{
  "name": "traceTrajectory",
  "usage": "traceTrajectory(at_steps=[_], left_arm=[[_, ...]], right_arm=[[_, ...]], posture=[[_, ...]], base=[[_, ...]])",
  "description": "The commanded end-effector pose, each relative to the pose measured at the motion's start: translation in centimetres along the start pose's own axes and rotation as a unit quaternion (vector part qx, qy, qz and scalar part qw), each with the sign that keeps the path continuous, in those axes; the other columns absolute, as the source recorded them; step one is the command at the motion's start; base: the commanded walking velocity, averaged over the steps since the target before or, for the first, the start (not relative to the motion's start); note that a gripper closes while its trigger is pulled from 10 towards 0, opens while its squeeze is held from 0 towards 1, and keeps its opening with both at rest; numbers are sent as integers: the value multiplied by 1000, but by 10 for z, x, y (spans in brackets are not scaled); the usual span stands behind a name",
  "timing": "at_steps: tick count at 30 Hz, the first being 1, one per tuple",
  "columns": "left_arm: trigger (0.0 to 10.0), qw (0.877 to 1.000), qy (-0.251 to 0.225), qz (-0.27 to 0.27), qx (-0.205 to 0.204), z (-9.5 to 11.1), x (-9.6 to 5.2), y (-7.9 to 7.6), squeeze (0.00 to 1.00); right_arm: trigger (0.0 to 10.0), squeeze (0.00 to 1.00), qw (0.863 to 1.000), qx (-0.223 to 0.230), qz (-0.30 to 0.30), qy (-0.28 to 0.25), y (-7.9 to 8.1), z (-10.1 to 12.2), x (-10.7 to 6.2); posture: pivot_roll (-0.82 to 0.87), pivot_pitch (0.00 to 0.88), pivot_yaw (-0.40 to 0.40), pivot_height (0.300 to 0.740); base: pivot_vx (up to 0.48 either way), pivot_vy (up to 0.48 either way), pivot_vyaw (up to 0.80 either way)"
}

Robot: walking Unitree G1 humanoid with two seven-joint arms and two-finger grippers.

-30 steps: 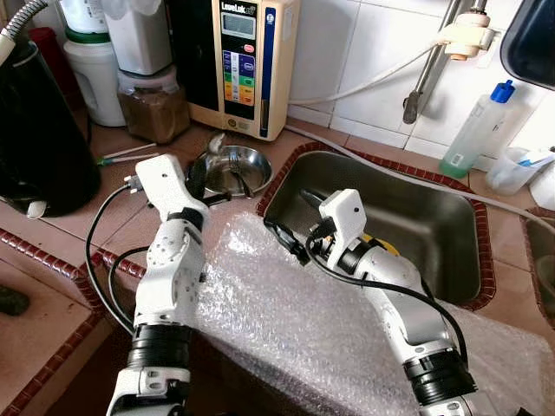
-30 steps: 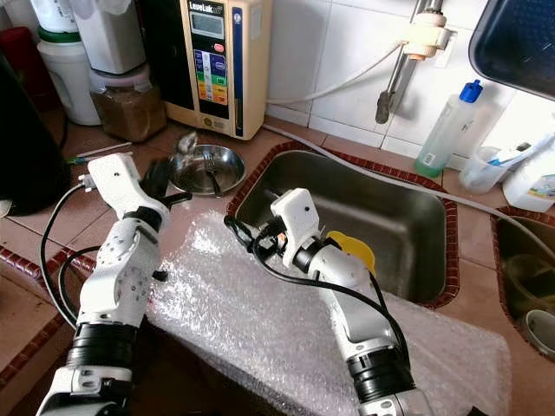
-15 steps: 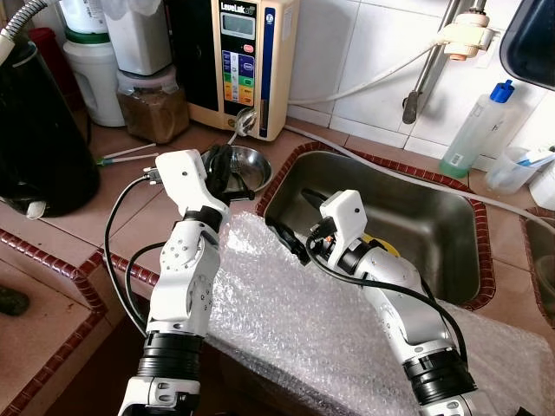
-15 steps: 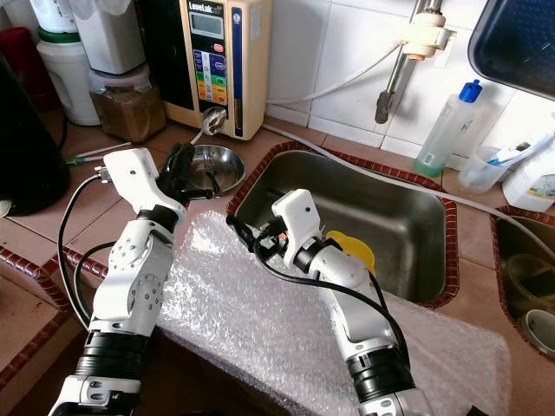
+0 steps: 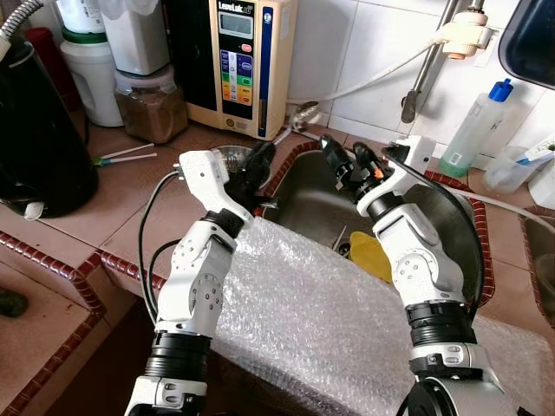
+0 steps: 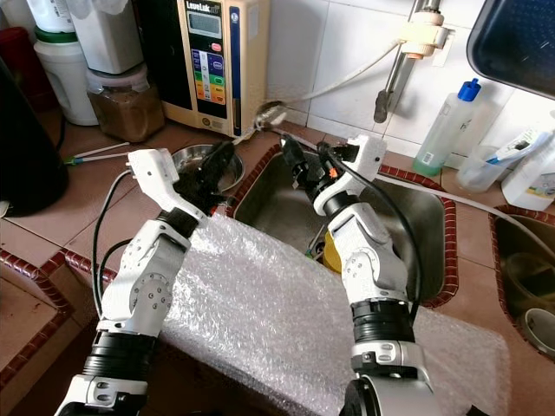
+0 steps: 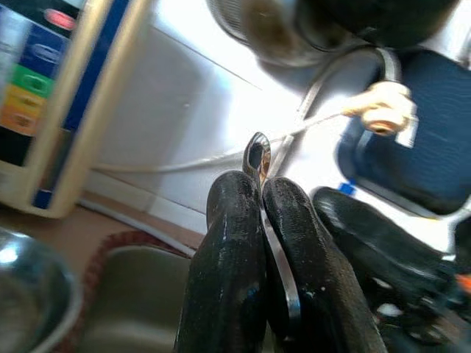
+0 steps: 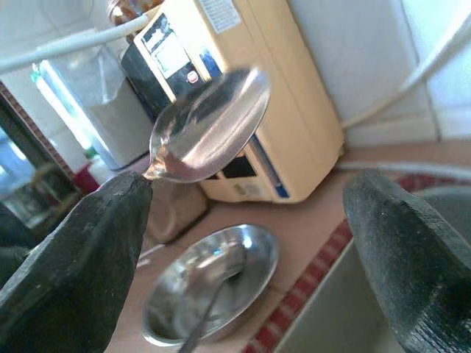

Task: Kitchen organization

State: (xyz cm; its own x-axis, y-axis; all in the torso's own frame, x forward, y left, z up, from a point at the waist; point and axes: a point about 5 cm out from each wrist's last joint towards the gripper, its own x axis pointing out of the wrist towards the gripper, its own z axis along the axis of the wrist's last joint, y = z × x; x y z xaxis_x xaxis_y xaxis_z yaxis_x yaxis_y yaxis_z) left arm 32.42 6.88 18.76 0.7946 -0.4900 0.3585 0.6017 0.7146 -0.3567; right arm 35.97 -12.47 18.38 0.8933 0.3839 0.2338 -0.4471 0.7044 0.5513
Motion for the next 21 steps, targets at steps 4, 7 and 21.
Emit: traceTrajectory(at_steps=[4, 7, 21], left_arm=[[0, 999, 18, -40, -9, -7, 1, -11, 0], [0, 998, 23, -53, -13, -9, 2, -14, 0], [0, 996, 36, -86, -16, -12, 2, -20, 0]], right_arm=[[10000, 0, 995, 92, 23, 9, 4, 2, -1], [10000, 0, 992, 121, 41, 8, 8, 3, 0], [0, 0, 988, 150, 43, 4, 12, 4, 6]], posture=[[30, 0, -48, 740], [28, 0, -47, 740], [32, 0, -46, 740]], base=[[0, 0, 0], [0, 0, 0], [0, 0, 0]])
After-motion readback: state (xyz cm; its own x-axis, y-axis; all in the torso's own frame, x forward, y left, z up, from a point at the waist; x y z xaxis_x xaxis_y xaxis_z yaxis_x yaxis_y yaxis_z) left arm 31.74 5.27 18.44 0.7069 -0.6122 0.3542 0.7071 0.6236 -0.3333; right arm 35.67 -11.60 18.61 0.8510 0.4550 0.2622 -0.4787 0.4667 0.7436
